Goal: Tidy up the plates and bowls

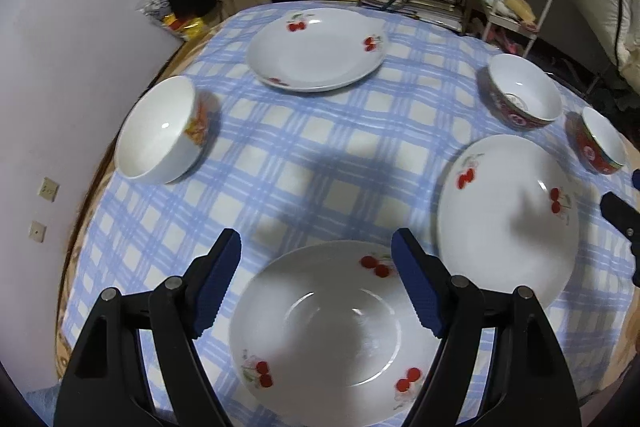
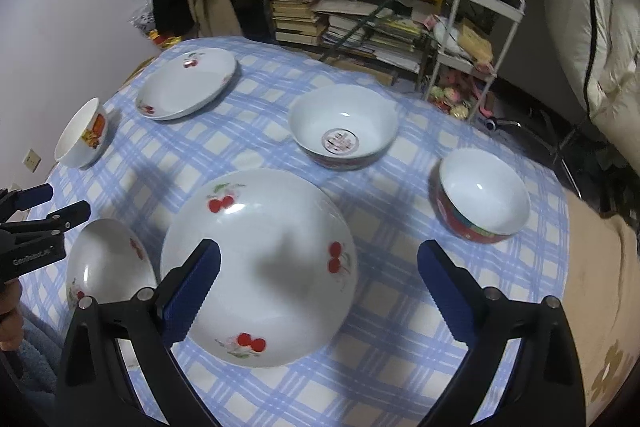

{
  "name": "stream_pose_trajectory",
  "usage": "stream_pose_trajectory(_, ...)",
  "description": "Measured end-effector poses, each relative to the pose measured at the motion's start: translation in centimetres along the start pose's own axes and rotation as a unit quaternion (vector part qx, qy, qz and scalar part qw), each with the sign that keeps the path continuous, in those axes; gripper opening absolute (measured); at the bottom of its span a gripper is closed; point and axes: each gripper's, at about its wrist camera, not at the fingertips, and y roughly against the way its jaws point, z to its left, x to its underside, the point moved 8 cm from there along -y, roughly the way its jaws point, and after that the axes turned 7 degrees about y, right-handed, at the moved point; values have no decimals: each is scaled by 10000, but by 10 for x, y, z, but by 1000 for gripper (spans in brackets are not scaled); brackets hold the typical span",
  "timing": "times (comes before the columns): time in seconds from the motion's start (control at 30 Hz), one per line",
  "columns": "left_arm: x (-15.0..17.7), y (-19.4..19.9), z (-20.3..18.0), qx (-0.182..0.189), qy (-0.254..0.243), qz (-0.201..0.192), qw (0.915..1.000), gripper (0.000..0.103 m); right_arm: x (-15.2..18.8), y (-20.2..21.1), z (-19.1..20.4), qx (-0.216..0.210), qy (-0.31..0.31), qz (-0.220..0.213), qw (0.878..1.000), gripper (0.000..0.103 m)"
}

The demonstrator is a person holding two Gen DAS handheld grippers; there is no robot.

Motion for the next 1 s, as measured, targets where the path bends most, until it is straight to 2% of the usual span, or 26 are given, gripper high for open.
stream_pose_trajectory(0.2,3,-5,-25,369,-116,58,9992,77,8,-4,-22,153,-204,62,9997,103)
stream_pose_trajectory(0.43,10,-25,-59,707,-245,462,9961,77,13,-16,-39,138,-342,230,9991,103)
stream_pose_trajectory(0.77,15,-57,-91,843,-271,936,9917,77,28,-49,-45,-179,-431,634,9969,103)
stream_pose_trajectory(1.0,21,-77,-106,1035,-146,1313,9858,76,32,-71,-35,-606,-488,897,9929,102)
